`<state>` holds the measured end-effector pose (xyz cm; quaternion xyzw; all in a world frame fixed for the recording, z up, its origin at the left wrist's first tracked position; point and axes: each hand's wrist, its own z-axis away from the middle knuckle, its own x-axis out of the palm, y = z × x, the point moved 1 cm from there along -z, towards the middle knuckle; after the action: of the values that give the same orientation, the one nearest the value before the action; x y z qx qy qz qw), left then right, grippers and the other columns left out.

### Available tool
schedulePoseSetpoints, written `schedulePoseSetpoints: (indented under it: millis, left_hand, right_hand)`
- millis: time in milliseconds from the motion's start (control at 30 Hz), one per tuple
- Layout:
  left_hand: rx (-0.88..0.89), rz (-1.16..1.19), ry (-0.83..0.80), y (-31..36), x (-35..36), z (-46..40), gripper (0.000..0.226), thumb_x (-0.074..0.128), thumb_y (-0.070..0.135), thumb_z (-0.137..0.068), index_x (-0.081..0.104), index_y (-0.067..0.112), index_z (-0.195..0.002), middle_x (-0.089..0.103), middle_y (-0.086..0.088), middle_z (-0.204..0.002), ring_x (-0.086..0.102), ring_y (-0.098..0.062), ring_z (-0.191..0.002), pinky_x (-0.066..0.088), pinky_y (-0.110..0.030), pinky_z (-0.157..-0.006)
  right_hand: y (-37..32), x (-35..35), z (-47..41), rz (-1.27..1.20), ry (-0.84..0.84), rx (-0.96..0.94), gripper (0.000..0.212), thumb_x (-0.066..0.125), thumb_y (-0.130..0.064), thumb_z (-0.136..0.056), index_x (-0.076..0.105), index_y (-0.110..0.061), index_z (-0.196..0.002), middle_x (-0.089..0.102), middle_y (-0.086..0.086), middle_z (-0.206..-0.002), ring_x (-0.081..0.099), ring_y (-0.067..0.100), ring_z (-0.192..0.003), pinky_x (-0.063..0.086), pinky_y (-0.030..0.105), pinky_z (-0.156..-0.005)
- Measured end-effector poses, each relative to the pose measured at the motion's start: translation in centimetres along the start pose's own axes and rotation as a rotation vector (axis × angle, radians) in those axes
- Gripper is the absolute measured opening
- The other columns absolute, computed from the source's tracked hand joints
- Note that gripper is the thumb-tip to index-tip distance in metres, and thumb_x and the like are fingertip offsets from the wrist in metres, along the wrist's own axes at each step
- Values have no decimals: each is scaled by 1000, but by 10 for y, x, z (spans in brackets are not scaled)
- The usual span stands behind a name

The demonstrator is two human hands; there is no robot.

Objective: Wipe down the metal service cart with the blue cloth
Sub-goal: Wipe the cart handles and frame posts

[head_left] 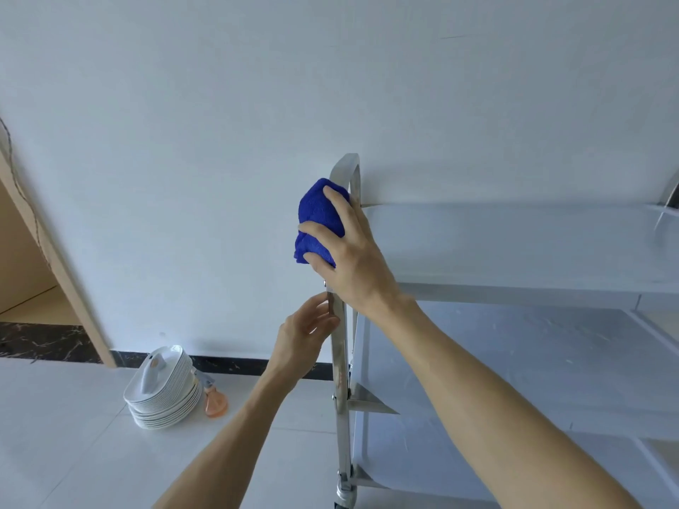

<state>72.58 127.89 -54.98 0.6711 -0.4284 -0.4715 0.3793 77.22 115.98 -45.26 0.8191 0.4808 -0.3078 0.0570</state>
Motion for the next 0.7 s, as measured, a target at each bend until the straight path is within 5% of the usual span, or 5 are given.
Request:
schedulePoseSetpoints:
  millis: [233, 400, 600, 700]
  left_hand:
    - [-26, -70, -77, 15, -8, -4, 34, 60, 10, -95, 62, 35, -119, 72, 15, -114, 70, 1, -93, 53, -31, -90]
    - [55, 100, -20, 55, -31, -21, 32, 57, 17, -99, 58, 29, -129, 69, 4, -122, 69, -17, -107, 56, -43, -93]
    - [124, 12, 16, 85, -30, -34, 25, 56, 35, -99, 62, 28, -122, 72, 7, -108, 69, -13, -101, 58, -30, -81]
    - [124, -26, 54, 83, -28, -39, 21, 56, 32, -99, 64, 24, -116, 72, 5, -106, 70, -20, -99, 58, -36, -88]
  right_hand:
    - [-4, -25, 19, -195, 60, 101, 28, 64, -17, -96, 66, -14, -124, 34, 10, -156, 37, 28, -140, 39, 43, -111]
    - [0, -32, 81, -319, 317, 159, 27, 66, -16, -96, 64, -16, -123, 37, 8, -150, 40, 20, -141, 39, 32, -112]
    - [-5, 16, 147, -527, 465, 300, 34, 69, -21, -92, 56, -20, -124, 43, 7, -147, 46, 22, -137, 43, 26, -106]
    - [-7, 47, 151, -580, 444, 392, 38, 74, -17, -88, 56, -23, -122, 42, -1, -146, 49, 18, -132, 47, 25, -102]
